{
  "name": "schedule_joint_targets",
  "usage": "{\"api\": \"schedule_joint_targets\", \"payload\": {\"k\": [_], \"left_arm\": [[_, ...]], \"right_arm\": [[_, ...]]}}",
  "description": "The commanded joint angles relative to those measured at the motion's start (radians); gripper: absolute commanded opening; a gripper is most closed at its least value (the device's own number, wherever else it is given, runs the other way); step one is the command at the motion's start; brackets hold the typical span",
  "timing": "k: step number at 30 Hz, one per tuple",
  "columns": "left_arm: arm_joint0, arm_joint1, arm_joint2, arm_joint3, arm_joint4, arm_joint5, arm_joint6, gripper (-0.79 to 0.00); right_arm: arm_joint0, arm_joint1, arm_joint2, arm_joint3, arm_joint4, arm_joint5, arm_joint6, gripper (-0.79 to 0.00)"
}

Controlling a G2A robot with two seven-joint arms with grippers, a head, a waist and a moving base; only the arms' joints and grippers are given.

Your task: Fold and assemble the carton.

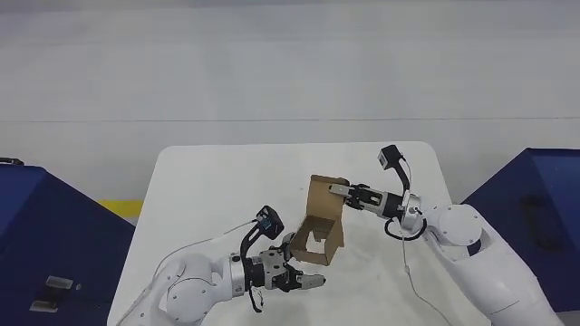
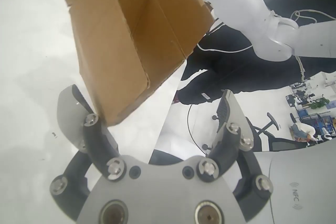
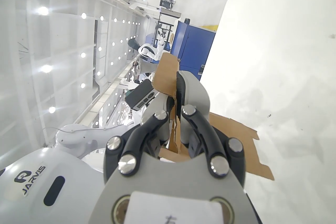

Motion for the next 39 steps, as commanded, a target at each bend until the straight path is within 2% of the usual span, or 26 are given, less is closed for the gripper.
{"api": "schedule_joint_targets", "payload": {"k": [1,5,8,28,39], "left_arm": [[0.003,0.002,0.006,-0.009,-0.015,-0.017,-0.010,0.000],[-0.012,0.004,0.040,-0.002,-0.139,-0.051,-0.116,0.000],[-0.038,0.006,0.041,0.015,-0.173,-0.055,-0.150,0.000],[-0.081,0.009,0.086,0.042,-0.177,-0.029,-0.142,0.000],[-0.079,0.016,0.088,0.040,-0.166,-0.030,-0.132,0.000]], "right_arm": [[0.004,-0.004,-0.011,0.001,-0.008,0.002,-0.005,-0.785],[0.013,-0.011,-0.035,0.000,-0.021,0.011,0.006,-0.785],[0.013,-0.016,-0.052,-0.004,-0.032,0.016,0.018,-0.785],[0.012,-0.036,-0.093,0.011,0.010,0.036,0.119,-0.785],[0.028,-0.046,-0.088,0.040,0.013,0.045,0.112,-0.785]]}}
